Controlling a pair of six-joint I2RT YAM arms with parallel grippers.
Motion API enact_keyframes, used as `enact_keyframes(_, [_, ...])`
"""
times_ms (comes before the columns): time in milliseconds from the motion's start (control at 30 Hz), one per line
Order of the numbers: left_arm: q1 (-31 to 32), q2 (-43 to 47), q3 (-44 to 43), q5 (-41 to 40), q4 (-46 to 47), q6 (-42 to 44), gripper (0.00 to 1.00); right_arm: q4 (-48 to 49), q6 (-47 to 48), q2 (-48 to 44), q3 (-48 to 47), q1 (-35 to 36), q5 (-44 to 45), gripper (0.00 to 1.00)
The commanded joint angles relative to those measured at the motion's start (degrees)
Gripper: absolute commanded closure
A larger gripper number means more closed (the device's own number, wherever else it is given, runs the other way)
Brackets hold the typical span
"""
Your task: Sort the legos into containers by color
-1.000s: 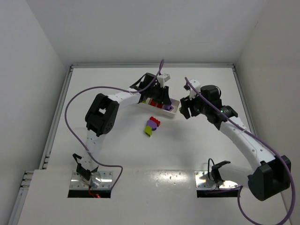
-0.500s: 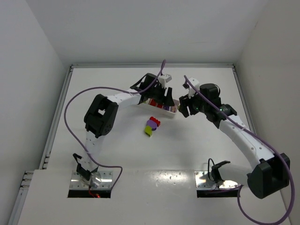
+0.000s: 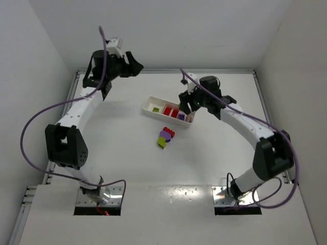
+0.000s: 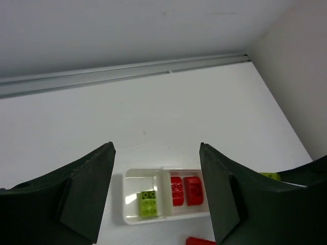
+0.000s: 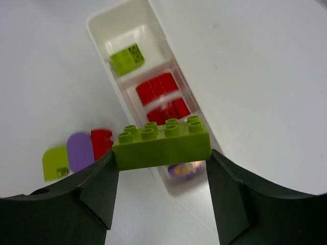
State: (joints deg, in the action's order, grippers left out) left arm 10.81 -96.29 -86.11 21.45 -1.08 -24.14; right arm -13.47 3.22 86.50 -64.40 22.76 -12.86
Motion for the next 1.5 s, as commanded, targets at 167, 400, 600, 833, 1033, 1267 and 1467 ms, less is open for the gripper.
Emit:
enact_keyframes(167, [-9.04,7.16,11.13,-1.24,-5.16,1.11,0.27,5.13,0.82,18.52,-19.17,4.04,-4.18,1.0])
enact_keyframes(400, [-13.44,8.75,14.21,1.39,-5.69,1.11,0.27,3.89,-0.24,29.24,-28.92,5.71,-4.8,1.0])
enact_keyframes(600, [-14.59,7.7,14.21,2.45,-6.21,1.11,0.27,3.37,0.29,33.2,-31.58,6.86,-4.8,1.0])
enact_keyframes(833, [-15.11,6.12,13.68,3.6,-6.21,0.59,0.27,2.75,1.87,34.26,-31.05,8.61,-4.8,0.91])
enact_keyframes(1033, [-15.11,5.59,13.68,4.12,-6.21,0.06,0.27,3.27,1.87,35.41,-30.43,9.14,-3.66,0.71])
enact_keyframes(1267, [-15.11,5.59,14.82,4.83,-6.21,0.06,0.27,4.33,1.87,37.08,-32.63,9.67,-1.9,0.47])
enact_keyframes(1467, [-13.98,6.73,16.49,5.35,-6.21,1.2,0.26,5.47,1.87,36.38,-33.16,10.19,-0.15,0.33])
